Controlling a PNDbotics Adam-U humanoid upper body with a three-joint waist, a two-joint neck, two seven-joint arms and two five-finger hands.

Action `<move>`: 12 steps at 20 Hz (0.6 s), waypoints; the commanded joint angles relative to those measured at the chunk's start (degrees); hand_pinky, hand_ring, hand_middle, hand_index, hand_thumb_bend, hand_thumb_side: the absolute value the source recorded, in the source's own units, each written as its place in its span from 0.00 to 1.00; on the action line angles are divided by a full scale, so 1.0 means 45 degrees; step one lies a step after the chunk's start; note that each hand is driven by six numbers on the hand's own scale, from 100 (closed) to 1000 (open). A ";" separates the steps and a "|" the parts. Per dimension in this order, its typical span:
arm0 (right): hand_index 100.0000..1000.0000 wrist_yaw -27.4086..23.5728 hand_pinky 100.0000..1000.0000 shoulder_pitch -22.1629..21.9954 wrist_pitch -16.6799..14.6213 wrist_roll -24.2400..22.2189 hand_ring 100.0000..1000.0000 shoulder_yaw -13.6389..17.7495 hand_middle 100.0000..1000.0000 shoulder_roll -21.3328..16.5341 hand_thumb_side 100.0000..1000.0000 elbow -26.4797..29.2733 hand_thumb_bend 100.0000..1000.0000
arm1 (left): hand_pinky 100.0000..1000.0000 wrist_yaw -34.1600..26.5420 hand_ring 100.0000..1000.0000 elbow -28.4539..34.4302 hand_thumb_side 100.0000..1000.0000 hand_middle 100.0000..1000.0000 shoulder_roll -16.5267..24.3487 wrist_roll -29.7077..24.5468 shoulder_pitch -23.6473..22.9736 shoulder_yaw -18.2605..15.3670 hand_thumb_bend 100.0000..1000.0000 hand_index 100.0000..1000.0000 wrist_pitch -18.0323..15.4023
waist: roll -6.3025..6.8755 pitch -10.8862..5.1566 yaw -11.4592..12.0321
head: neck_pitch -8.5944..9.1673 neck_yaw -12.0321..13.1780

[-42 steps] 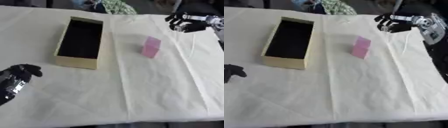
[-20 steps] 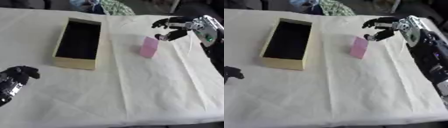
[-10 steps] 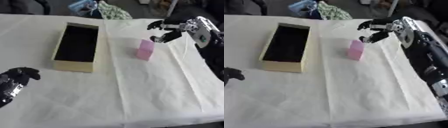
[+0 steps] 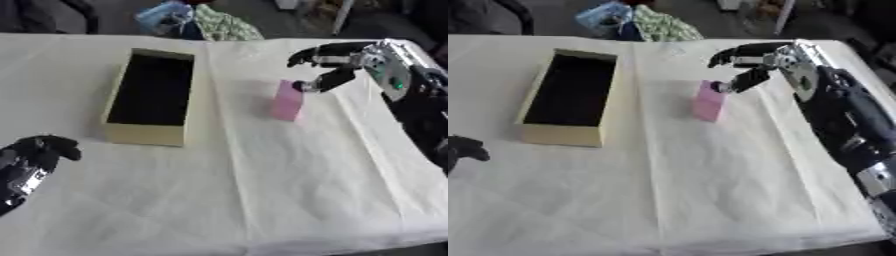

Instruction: Pick up objects on the table and place them in the box.

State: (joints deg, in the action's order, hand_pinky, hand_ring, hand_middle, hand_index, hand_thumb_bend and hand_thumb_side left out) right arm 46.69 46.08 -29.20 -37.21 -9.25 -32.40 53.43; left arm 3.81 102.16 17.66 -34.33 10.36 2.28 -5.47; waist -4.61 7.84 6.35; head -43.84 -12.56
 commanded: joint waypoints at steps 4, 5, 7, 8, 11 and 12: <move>0.99 0.1339 0.84 0.0167 -0.0989 -0.0480 0.96 0.0033 1.00 0.0261 0.87 0.0116 0.13 | 0.86 -0.0045 0.69 0.0145 0.70 0.60 0.0049 -0.0032 0.0052 -0.0043 0.00 0.76 -0.0071 | 0.0045 -0.0171 -0.0001 | -0.0063 -0.0043; 0.99 0.1498 0.84 0.0148 -0.1055 -0.0375 0.96 0.0044 1.00 0.0283 0.87 0.0063 0.13 | 0.86 -0.0044 0.69 0.0145 0.70 0.60 0.0050 -0.0031 0.0056 -0.0045 0.00 0.76 -0.0072 | 0.0044 -0.0166 0.0000 | -0.0063 -0.0044; 0.99 0.1664 0.84 0.0004 -0.1212 -0.0167 0.96 0.0040 1.00 0.0190 0.87 0.0078 0.13 | 0.86 -0.0039 0.69 0.0145 0.70 0.60 0.0050 -0.0035 0.0061 -0.0042 0.00 0.76 -0.0074 | 0.0038 -0.0152 -0.0004 | -0.0063 -0.0046; 0.99 0.1715 0.84 -0.0072 -0.1261 -0.0087 0.96 0.0034 1.00 0.0130 0.87 0.0109 0.14 | 0.86 -0.0037 0.69 0.0146 0.70 0.60 0.0052 -0.0038 0.0062 -0.0042 0.00 0.76 -0.0074 | 0.0036 -0.0146 -0.0003 | -0.0063 -0.0051; 0.99 0.1860 0.84 -0.0287 -0.1282 0.0134 0.96 0.0035 1.00 -0.0066 0.85 0.0233 0.15 | 0.86 -0.0031 0.69 0.0150 0.70 0.60 0.0057 -0.0036 0.0066 -0.0044 0.00 0.76 -0.0078 | 0.0035 -0.0136 0.0015 | -0.0063 -0.0071; 0.99 0.1888 0.84 -0.0335 -0.1244 0.0234 0.96 0.0052 1.00 -0.0111 0.84 0.0261 0.14 | 0.86 -0.0030 0.69 0.0151 0.70 0.60 0.0057 -0.0035 0.0067 -0.0044 0.00 0.76 -0.0079 | 0.0037 -0.0134 0.0020 | -0.0063 -0.0076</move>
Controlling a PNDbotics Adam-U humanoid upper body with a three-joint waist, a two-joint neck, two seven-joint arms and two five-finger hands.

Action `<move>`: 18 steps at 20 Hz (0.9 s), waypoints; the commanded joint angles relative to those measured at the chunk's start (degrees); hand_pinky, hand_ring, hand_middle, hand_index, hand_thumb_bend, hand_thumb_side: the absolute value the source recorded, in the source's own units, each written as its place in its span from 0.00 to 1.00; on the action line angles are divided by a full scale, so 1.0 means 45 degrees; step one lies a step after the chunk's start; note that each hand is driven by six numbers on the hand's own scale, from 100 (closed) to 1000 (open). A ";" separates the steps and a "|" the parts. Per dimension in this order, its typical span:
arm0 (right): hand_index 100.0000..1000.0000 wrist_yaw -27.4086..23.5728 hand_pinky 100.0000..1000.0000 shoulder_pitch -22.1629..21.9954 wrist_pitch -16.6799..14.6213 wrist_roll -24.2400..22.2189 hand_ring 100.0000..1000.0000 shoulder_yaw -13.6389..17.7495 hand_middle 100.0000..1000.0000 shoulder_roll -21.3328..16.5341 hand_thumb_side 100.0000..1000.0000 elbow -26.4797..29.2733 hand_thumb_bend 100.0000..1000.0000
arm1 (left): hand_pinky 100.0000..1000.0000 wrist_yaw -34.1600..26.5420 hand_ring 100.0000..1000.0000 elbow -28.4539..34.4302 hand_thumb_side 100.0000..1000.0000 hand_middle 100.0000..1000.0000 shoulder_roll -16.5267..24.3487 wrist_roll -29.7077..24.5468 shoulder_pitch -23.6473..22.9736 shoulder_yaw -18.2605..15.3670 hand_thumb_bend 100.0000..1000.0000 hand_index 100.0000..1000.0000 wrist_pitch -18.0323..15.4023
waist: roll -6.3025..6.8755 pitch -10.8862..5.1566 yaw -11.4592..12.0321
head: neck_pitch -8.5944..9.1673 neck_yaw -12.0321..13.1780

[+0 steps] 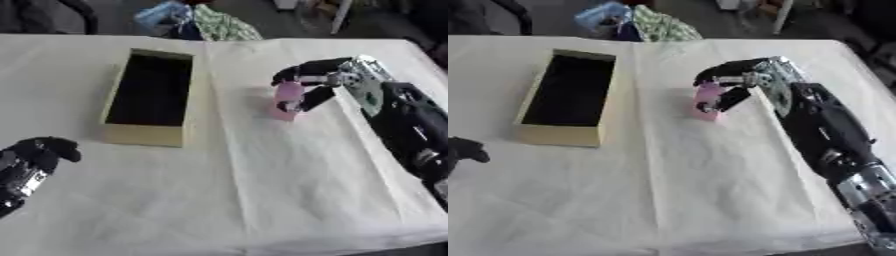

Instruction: Pick up objects on the table and place them in the box.

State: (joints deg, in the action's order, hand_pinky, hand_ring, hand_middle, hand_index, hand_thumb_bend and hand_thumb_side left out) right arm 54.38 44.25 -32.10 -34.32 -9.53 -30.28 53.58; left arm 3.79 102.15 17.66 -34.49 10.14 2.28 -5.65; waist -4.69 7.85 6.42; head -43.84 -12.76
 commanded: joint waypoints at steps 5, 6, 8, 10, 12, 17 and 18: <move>0.99 0.0098 0.84 -0.0015 -0.0286 0.0161 0.95 0.0208 1.00 -0.0763 0.82 0.0318 0.14 | 0.86 -0.0023 0.69 0.0152 0.70 0.60 0.0058 0.0001 0.0130 -0.0037 0.00 0.76 -0.0039 | 0.0056 -0.0117 -0.0006 | -0.0063 -0.0076; 0.99 0.0080 0.83 -0.0019 -0.0240 0.0242 0.95 0.0212 1.00 -0.0778 0.82 0.0331 0.13 | 0.86 -0.0023 0.69 0.0153 0.70 0.60 0.0053 -0.0003 0.0135 -0.0034 0.00 0.76 -0.0040 | 0.0056 -0.0113 -0.0013 | -0.0063 -0.0085; 0.99 0.0041 0.82 -0.0047 -0.0136 0.0427 0.93 0.0219 1.00 -0.0793 0.80 0.0353 0.13 | 0.86 -0.0023 0.69 0.0157 0.70 0.60 0.0049 -0.0009 0.0141 -0.0034 0.00 0.76 -0.0043 | 0.0062 -0.0099 -0.0027 | -0.0063 -0.0094; 0.99 0.0022 0.81 -0.0088 -0.0063 0.0616 0.90 0.0208 0.99 -0.0791 0.79 0.0365 0.14 | 0.86 -0.0017 0.69 0.0156 0.70 0.60 0.0050 0.0004 0.0133 -0.0048 0.00 0.76 -0.0042 | 0.0069 -0.0087 -0.0031 | -0.0063 -0.0106; 0.99 0.0027 0.79 -0.0121 -0.0063 0.0768 0.83 0.0184 0.92 -0.0796 0.74 0.0383 0.17 | 0.86 -0.0014 0.69 0.0156 0.70 0.60 0.0049 0.0006 0.0124 -0.0049 0.00 0.76 -0.0044 | 0.0078 -0.0080 -0.0035 | -0.0063 -0.0110; 0.98 0.0118 0.77 -0.0174 0.0018 0.1320 0.73 0.0195 0.78 -0.0835 0.62 0.0496 0.23 | 0.86 -0.0015 0.69 0.0159 0.70 0.60 0.0040 0.0009 0.0130 -0.0055 0.00 0.76 -0.0048 | 0.0099 -0.0066 -0.0056 | -0.0063 -0.0129; 0.98 0.0131 0.77 -0.0187 0.0053 0.1462 0.72 0.0196 0.77 -0.0842 0.62 0.0514 0.24 | 0.86 -0.0014 0.69 0.0159 0.70 0.60 0.0038 0.0010 0.0128 -0.0057 0.00 0.76 -0.0049 | 0.0103 -0.0064 -0.0058 | -0.0063 -0.0132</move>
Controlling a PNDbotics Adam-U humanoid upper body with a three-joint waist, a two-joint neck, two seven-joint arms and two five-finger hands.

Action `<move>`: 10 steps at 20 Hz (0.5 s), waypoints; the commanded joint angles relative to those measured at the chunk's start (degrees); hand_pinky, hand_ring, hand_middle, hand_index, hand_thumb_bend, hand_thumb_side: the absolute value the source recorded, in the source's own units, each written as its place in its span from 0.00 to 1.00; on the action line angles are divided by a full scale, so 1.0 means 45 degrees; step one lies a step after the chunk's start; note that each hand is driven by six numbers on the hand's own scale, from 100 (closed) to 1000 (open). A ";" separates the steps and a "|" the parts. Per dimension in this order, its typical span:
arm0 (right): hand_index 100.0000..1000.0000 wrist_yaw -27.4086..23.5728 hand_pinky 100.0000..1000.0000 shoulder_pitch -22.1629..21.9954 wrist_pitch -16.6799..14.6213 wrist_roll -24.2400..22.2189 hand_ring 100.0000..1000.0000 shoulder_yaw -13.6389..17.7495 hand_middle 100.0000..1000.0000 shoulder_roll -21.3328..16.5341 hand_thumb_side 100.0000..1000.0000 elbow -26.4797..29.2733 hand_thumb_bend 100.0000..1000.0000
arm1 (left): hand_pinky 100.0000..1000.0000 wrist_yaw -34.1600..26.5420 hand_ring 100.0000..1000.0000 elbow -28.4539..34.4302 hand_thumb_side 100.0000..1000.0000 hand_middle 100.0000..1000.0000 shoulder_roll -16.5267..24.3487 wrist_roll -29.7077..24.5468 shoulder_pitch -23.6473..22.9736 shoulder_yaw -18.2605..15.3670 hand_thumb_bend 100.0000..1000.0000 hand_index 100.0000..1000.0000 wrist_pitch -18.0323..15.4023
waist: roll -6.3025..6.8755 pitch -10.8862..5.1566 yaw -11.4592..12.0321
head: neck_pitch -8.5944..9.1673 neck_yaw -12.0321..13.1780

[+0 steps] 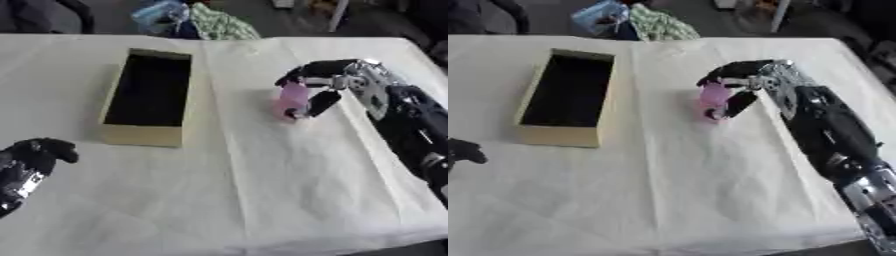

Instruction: Pick up objects on the table and place them in the box.

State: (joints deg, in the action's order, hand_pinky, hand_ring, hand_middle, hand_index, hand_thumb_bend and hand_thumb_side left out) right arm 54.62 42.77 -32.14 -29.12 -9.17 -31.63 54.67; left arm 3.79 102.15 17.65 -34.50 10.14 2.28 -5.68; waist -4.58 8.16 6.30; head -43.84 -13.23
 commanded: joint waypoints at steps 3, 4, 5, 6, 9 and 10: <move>0.96 0.0062 0.75 0.0116 0.0193 0.0813 0.65 0.0148 0.67 -0.0574 0.55 0.0364 0.25 | 0.86 -0.0015 0.69 0.0159 0.70 0.60 0.0036 0.0015 0.0124 -0.0060 0.00 0.76 -0.0045 | 0.0096 -0.0124 -0.0040 | -0.0063 -0.0036; 0.96 0.0046 0.75 0.0107 0.0247 0.1009 0.63 0.0159 0.66 -0.0585 0.53 0.0399 0.25 | 0.86 -0.0017 0.69 0.0159 0.70 0.60 0.0035 0.0015 0.0123 -0.0060 0.00 0.76 -0.0047 | 0.0100 -0.0120 -0.0042 | -0.0063 -0.0042; 0.96 0.0036 0.75 0.0099 0.0294 0.1207 0.62 0.0155 0.65 -0.0600 0.51 0.0428 0.25 | 0.86 -0.0018 0.69 0.0159 0.70 0.61 0.0035 0.0014 0.0124 -0.0060 0.00 0.76 -0.0047 | 0.0102 -0.0117 -0.0044 | -0.0063 -0.0049; 0.96 0.0021 0.74 0.0094 0.0332 0.1395 0.61 0.0149 0.64 -0.0618 0.50 0.0463 0.26 | 0.86 -0.0017 0.69 0.0157 0.70 0.61 0.0035 0.0014 0.0124 -0.0061 0.00 0.76 -0.0047 | 0.0103 -0.0113 -0.0048 | -0.0063 -0.0052; 0.95 -0.0049 0.74 0.0085 0.0349 0.1886 0.59 0.0088 0.63 -0.0715 0.47 0.0636 0.25 | 0.86 -0.0016 0.69 0.0158 0.70 0.61 0.0038 0.0011 0.0123 -0.0059 0.00 0.76 -0.0048 | 0.0096 -0.0108 -0.0057 | -0.0063 -0.0053; 0.95 -0.0118 0.74 0.0089 0.0342 0.1999 0.59 0.0071 0.63 -0.0756 0.46 0.0715 0.25 | 0.86 -0.0013 0.69 0.0157 0.70 0.61 0.0038 0.0013 0.0121 -0.0061 0.00 0.76 -0.0045 | 0.0092 -0.0107 -0.0058 | -0.0063 -0.0053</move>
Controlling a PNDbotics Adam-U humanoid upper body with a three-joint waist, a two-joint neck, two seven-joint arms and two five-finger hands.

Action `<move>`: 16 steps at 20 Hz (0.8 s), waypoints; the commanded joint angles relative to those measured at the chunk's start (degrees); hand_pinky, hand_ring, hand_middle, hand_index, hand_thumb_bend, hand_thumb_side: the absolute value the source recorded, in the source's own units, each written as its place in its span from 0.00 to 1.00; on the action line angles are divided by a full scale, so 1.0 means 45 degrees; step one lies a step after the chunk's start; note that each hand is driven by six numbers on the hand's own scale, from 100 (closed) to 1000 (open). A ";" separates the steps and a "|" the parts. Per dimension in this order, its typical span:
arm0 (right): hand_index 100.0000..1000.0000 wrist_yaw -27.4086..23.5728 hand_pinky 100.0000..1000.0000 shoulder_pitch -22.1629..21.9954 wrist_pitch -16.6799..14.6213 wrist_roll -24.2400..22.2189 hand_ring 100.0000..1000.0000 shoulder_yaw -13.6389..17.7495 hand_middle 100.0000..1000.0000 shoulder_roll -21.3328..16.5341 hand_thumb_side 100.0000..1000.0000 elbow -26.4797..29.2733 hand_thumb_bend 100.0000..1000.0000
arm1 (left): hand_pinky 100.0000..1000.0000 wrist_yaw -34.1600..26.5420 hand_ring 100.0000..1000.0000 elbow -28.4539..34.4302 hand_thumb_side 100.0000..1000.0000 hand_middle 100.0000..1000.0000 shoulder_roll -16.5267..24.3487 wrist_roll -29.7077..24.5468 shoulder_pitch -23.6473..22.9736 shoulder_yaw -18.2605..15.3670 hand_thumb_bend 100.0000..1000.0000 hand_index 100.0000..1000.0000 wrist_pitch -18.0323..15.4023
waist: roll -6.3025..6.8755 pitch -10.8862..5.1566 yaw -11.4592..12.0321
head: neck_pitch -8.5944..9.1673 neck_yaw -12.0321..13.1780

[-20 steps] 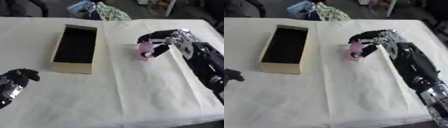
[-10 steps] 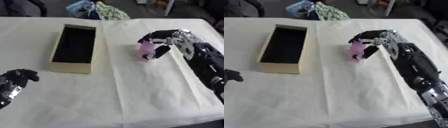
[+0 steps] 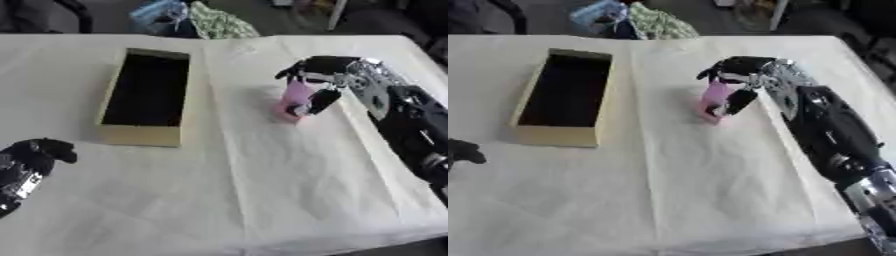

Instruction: Pick up objects on the table and place them in the box.

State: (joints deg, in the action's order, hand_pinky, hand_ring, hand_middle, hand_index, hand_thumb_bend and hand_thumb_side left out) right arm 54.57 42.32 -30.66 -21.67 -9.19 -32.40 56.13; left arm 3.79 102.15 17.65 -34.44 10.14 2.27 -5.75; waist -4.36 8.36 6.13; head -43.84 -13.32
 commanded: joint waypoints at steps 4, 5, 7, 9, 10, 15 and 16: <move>0.95 -0.0431 0.74 0.0197 -0.0049 0.0526 0.59 -0.0023 0.63 -0.0776 0.44 0.0850 0.25 | 0.86 -0.0007 0.69 0.0161 0.71 0.61 0.0040 -0.0001 0.0118 -0.0061 0.00 0.76 -0.0023 | 0.0019 -0.0145 -0.0017 | -0.0063 -0.0036; 0.95 -0.0516 0.74 0.0202 -0.0058 0.0528 0.59 -0.0043 0.63 -0.0827 0.43 0.0973 0.25 | 0.86 -0.0005 0.69 0.0161 0.71 0.61 0.0039 -0.0003 0.0116 -0.0060 0.00 0.76 -0.0020 | 0.0008 -0.0146 -0.0013 | -0.0063 -0.0032; 0.95 -0.0731 0.74 0.0236 -0.0072 0.0530 0.59 -0.0071 0.63 -0.0970 0.41 0.1268 0.26 | 0.86 -0.0002 0.69 0.0160 0.71 0.61 0.0035 -0.0017 0.0116 -0.0050 0.00 0.76 -0.0011 | -0.0024 -0.0144 0.0007 | -0.0063 -0.0025; 0.95 -0.0985 0.74 0.0282 -0.0076 0.0511 0.59 -0.0099 0.63 -0.1128 0.40 0.1569 0.26 | 0.86 0.0002 0.69 0.0162 0.71 0.61 0.0032 -0.0045 0.0141 -0.0026 0.00 0.76 -0.0001 | -0.0071 -0.0134 0.0069 | -0.0063 -0.0030; 0.95 -0.1108 0.74 0.0303 -0.0072 0.0491 0.59 -0.0114 0.64 -0.1201 0.40 0.1710 0.27 | 0.86 0.0002 0.69 0.0163 0.71 0.61 0.0030 -0.0065 0.0164 -0.0008 0.00 0.76 0.0004 | -0.0098 -0.0127 0.0121 | -0.0063 -0.0038; 0.95 -0.1770 0.74 0.0420 -0.0099 0.0283 0.59 -0.0182 0.63 -0.1415 0.38 0.2339 0.24 | 0.86 -0.0013 0.69 0.0175 0.71 0.61 0.0016 -0.0221 0.0339 0.0135 0.00 0.76 0.0029 | -0.0275 -0.0041 0.0658 | -0.0063 -0.0032; 0.95 -0.1893 0.74 0.0467 -0.0125 0.0231 0.59 -0.0206 0.63 -0.1444 0.38 0.2485 0.24 | 0.86 -0.0016 0.69 0.0178 0.71 0.61 0.0018 -0.0264 0.0384 0.0178 0.00 0.76 0.0030 | -0.0321 -0.0015 0.0834 | -0.0063 -0.0035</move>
State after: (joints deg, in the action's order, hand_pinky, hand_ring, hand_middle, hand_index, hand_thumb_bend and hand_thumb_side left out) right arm 47.10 43.16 -31.13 -20.32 -10.36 -36.28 65.58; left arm 3.80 102.16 17.64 -35.26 11.18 2.92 -5.54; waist -6.13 9.02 10.28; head -43.84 -13.35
